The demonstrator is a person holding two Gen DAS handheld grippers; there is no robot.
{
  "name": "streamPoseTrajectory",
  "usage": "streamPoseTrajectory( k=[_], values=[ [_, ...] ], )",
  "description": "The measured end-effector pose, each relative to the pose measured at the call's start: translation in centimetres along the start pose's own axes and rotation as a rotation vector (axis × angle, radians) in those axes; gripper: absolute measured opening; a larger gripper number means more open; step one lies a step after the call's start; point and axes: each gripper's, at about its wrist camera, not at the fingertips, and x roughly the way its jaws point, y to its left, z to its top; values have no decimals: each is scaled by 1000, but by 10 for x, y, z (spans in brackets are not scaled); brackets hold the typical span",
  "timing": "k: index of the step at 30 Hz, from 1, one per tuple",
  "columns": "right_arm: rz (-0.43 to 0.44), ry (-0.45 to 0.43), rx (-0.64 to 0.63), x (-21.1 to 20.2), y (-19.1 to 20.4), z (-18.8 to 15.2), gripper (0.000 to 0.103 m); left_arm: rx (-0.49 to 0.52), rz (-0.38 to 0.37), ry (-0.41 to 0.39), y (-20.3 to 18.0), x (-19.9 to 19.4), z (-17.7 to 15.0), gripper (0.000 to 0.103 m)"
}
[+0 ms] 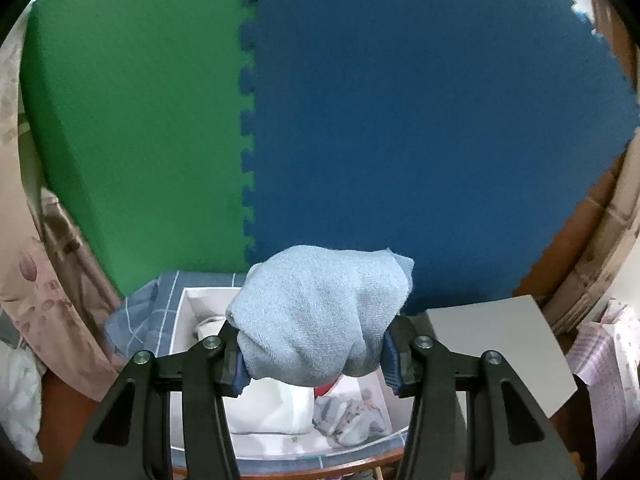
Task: Take underwear out of drawer
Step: 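Lift the light-blue underwear out and carry it over the box, then lower the light-blue underwear into the box and open the left gripper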
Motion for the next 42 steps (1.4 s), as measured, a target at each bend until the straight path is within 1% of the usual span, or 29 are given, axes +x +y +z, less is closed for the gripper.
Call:
streamPoseTrajectory(
  k=[2,9,15,22,29,34,42],
  values=[
    [3,-2,-4,-1,1,-1,95,0,22,14,-2,13,0,46],
    [18,-4,-6,-2,1,-1,95,-40,72,133,4,72,-7,46],
    [32,-4,-9,-2,2,-1,95,-68,91,192,8,104,-13,46],
    [42,3,-23,0,7,0,95,-121,95,266,13,139,-19,46],
    [54,7,-30,2,10,0,95,-137,110,337,14,176,-27,47],
    [59,11,-30,2,11,-1,95,-148,117,379,18,191,-35,47],
    [74,35,-53,9,16,0,95,-151,143,402,23,212,-39,47]
  ],
)
